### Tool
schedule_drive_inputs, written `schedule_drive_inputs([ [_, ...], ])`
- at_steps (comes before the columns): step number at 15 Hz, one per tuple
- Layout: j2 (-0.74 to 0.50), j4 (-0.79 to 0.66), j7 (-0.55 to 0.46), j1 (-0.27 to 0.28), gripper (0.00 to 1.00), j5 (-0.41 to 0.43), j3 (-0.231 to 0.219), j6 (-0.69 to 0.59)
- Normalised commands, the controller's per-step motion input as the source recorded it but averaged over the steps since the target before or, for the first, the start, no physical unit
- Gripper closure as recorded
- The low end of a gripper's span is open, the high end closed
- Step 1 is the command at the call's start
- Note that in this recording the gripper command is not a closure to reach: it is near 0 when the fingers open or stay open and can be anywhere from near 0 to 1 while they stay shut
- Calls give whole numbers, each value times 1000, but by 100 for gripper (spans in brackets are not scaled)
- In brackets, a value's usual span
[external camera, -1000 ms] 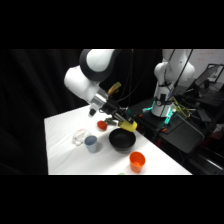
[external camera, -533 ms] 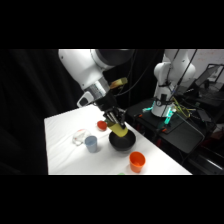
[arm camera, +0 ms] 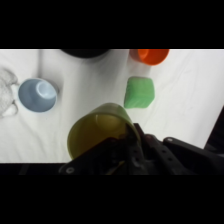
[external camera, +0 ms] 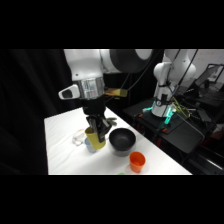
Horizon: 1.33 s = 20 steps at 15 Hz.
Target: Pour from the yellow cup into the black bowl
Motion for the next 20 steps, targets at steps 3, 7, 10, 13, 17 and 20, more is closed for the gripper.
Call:
schedule_drive_inputs([
  [3,333,178,466,111,13,-336,-104,385],
  [7,253,183,352,115,13,-217,-113,146],
  [10,190,181,191,49,13,-60,-61,10],
  [13,141,148,147,43,13,2,-26,-18],
  [17,153,125,186,126,13,-62,-49,41],
  [20,216,198,218,160,13,-108,-86,37],
])
